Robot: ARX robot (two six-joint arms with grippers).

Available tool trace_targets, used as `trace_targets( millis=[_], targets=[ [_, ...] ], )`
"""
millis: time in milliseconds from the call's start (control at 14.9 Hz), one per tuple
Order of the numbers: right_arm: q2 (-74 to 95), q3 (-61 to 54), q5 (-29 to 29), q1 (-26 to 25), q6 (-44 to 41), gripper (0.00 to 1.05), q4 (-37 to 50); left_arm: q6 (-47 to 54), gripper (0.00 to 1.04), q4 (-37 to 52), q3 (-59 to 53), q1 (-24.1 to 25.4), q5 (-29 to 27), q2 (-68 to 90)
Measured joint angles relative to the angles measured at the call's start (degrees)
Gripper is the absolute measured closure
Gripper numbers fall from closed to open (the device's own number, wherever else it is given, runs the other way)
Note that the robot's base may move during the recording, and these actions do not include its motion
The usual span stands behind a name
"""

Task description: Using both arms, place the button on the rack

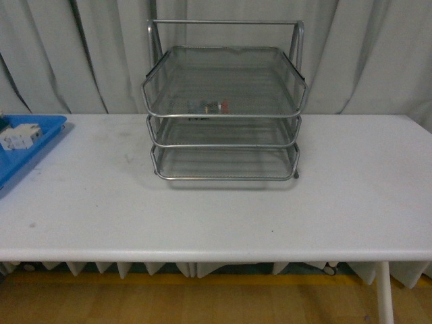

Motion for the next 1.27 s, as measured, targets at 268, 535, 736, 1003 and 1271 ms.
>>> trace_targets(
  millis=[268, 535, 736, 1003, 1271],
  targets=[
    [-4.39, 0.0, 0.0, 0.0, 0.0, 1.03, -4.57, 0.0, 0.07, 0.0, 0.0, 0.0, 0.0, 0.02],
    [-13.75, 0.02, -0.15, 0.0, 0.0, 1.03, -14.86, 0.0, 0.07, 0.0, 0.0, 0.0, 0.02, 0.02],
    [-13.81, 0.02, -0.17, 0.0, -0.11, 0.48, -14.32, 0.0, 0.07, 0.0, 0.0, 0.0, 0.02, 0.0],
    [-13.81, 0.02, -0.17, 0.0, -0.11, 0.1, -14.32, 0.0, 0.07, 0.0, 0.0, 0.0, 0.02, 0.02],
    [-13.81, 0.02, -0.15, 0.0, -0.11, 0.06, -14.32, 0.0, 0.07, 0.0, 0.0, 0.0, 0.02, 0.0]
  ],
)
